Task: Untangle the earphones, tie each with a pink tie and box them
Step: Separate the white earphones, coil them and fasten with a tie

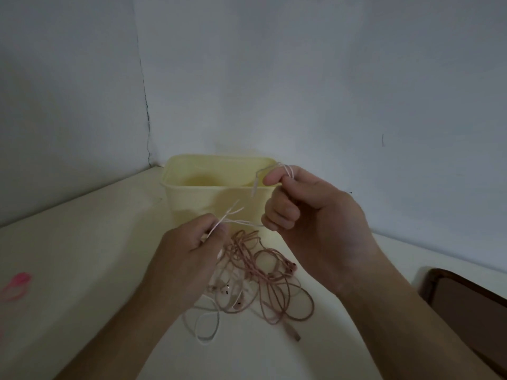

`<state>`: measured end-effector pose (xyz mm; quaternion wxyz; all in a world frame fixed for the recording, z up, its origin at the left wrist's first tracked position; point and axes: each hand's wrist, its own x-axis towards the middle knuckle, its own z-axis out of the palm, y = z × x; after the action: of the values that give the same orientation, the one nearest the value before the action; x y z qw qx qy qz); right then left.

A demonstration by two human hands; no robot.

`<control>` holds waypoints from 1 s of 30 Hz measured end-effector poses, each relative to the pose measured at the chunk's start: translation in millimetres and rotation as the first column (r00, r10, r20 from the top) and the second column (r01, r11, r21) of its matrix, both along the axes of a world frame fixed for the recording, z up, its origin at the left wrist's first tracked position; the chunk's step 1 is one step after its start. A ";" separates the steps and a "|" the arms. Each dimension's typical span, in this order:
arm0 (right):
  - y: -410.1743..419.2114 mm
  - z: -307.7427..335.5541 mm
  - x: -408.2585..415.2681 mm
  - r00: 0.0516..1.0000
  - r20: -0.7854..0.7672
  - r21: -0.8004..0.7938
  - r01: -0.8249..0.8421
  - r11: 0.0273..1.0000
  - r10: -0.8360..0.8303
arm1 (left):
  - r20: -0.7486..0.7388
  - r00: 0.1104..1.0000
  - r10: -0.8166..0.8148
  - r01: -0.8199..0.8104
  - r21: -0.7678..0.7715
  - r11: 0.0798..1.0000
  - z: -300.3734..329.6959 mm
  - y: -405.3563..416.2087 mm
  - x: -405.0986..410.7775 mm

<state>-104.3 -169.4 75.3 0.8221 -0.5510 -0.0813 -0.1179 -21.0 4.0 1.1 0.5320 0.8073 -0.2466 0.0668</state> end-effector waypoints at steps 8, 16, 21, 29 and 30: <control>-3.0 -4.5 2.2 0.989 -0.090 -0.135 0.103 0.986 -0.115 | -0.039 0.993 -0.109 0.097 -0.230 0.968 2.6 -1.6 0.3; -21.2 16.6 -10.1 0.984 -0.007 0.277 0.172 0.945 -0.177 | 0.025 0.992 -0.122 0.124 -0.155 0.980 -2.9 0.7 5.5; -27.6 19.8 -10.2 0.962 -0.031 0.089 0.275 0.957 -0.273 | -0.153 0.916 -0.372 0.318 -0.290 0.903 7.7 3.5 0.8; -49.2 34.2 -19.6 0.905 0.036 -0.011 0.424 0.906 -0.424 | -0.385 0.862 -0.330 0.065 -0.562 0.824 13.6 8.8 7.8; -51.6 35.1 -21.2 0.895 0.022 0.025 0.445 0.895 -0.446 | -0.411 0.845 -0.341 0.027 -0.605 0.796 13.8 10.3 10.2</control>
<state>-125.4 -221.0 110.4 0.7773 -0.5454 0.0367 -0.3113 -10.8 14.3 14.8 0.8002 0.5670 -0.1481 -0.1273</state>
